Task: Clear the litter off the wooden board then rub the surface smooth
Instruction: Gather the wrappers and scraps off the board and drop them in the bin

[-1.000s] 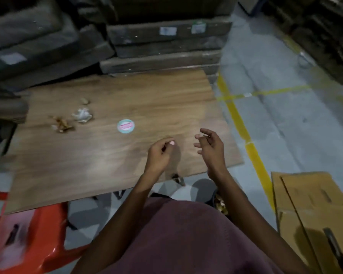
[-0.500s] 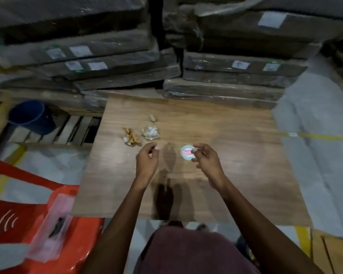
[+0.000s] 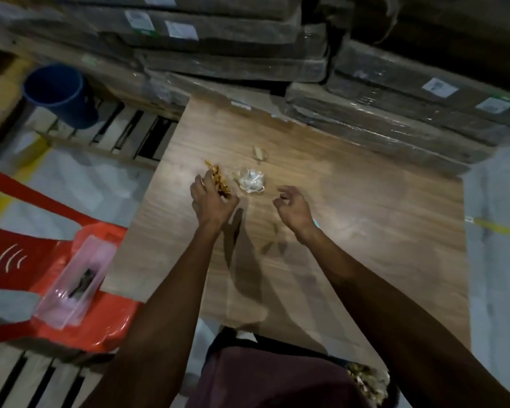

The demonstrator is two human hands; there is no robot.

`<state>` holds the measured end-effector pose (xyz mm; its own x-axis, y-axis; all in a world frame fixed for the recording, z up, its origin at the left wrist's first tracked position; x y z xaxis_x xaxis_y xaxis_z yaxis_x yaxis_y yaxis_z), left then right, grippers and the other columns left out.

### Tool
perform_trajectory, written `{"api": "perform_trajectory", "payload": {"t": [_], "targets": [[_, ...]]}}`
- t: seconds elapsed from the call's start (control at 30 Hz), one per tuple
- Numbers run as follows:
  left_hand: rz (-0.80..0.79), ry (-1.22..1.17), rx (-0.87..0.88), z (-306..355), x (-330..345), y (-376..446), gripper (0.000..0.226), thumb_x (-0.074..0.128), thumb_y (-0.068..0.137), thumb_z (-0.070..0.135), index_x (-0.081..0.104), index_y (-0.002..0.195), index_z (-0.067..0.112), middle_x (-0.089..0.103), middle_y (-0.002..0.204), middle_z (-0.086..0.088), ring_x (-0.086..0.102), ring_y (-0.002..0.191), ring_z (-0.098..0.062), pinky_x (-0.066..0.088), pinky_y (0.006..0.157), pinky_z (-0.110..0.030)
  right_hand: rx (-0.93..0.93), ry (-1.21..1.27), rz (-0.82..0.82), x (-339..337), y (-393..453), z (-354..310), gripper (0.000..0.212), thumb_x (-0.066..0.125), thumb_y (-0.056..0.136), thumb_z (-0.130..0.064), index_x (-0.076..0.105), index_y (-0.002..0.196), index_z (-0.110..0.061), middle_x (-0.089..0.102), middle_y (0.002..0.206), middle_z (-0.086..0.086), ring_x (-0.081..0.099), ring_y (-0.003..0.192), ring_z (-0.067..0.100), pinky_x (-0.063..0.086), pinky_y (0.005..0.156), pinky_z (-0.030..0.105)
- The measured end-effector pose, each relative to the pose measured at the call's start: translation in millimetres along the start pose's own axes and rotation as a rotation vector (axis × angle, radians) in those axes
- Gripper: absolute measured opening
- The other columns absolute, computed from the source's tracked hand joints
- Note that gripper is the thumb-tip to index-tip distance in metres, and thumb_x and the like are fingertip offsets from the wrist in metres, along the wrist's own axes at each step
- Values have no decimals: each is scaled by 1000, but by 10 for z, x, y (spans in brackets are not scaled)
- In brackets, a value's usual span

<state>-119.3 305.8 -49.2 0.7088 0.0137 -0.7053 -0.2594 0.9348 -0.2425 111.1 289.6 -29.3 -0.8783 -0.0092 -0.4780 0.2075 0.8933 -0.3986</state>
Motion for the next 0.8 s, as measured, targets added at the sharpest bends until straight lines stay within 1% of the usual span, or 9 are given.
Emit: {"api": "perform_trajectory", "payload": {"t": [0.13,0.2,0.27,0.33,0.5,0.6,0.67,0.73,0.8], "targets": [[-83,90,-91,-92,172,190,130,88,70,48,1,163,20,-4,170,-15,-7,157,-37,13,121,-58,-35,-148,-69,172,491,-195,47,65,92,-5,55,138,-3,56,136,10,57,120,22,43,104,31],[-98,39,-96,-163,208,230,144,88,62,61,-6,163,19,-8,170,-16,-10,157,-36,8,121,-61,-78,-184,-54,196,701,-302,51,64,89,-4,54,139,-4,54,141,16,57,125,30,43,110,39],[-90,-29,-67,-188,214,240,155,76,49,82,-11,162,21,-10,170,-18,-12,156,-37,6,117,-64,-117,-241,-55,217,874,-416,56,63,88,-5,52,143,-7,49,146,19,52,132,35,40,113,38],[-70,-37,-52,-173,218,250,155,68,45,88,-14,161,27,-9,169,-19,-11,156,-39,8,115,-66,-161,-294,-88,270,1030,-542,61,63,92,-12,44,150,-11,42,155,17,41,141,36,33,115,35],[-45,191,-86,-44,212,251,139,85,64,65,-8,162,32,-12,168,-22,-3,156,-40,17,116,-61,-235,-514,-263,565,1260,-561,73,43,98,-57,33,160,-19,30,168,8,22,153,36,24,121,53],[-78,315,-90,5,272,238,126,83,75,54,-1,163,24,-10,170,-18,-3,157,-35,19,116,-60,-279,-598,-262,609,1173,-479,57,39,107,-48,38,157,-22,30,168,1,20,154,32,25,119,56],[-127,367,-47,88,362,192,112,78,87,35,-2,163,17,-7,171,-11,-4,158,-26,13,118,-65,-285,-546,-237,635,991,-374,52,34,109,-42,45,153,-18,36,165,3,22,155,31,23,121,54],[-189,355,5,160,484,117,98,66,95,12,-5,163,14,-5,172,-7,-5,158,-19,1,121,-67,-265,-402,-191,644,766,-200,61,26,106,-46,54,146,-11,48,157,10,32,152,34,22,125,48],[-228,306,67,213,583,8,94,56,90,-6,-2,163,12,0,172,-7,-5,158,-20,-7,121,-65,-236,-258,-134,651,571,45,70,20,102,-50,60,138,-6,57,148,15,42,145,36,21,126,45]]}}
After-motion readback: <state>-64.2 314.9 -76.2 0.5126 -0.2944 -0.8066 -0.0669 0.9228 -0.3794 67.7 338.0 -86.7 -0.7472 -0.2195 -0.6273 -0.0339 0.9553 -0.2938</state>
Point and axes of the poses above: each hand's wrist, its own y-axis towards the middle knuckle, its own x-axis out of the palm, z = x × y, the point moved 7 cm from there along y, towards the middle knuckle
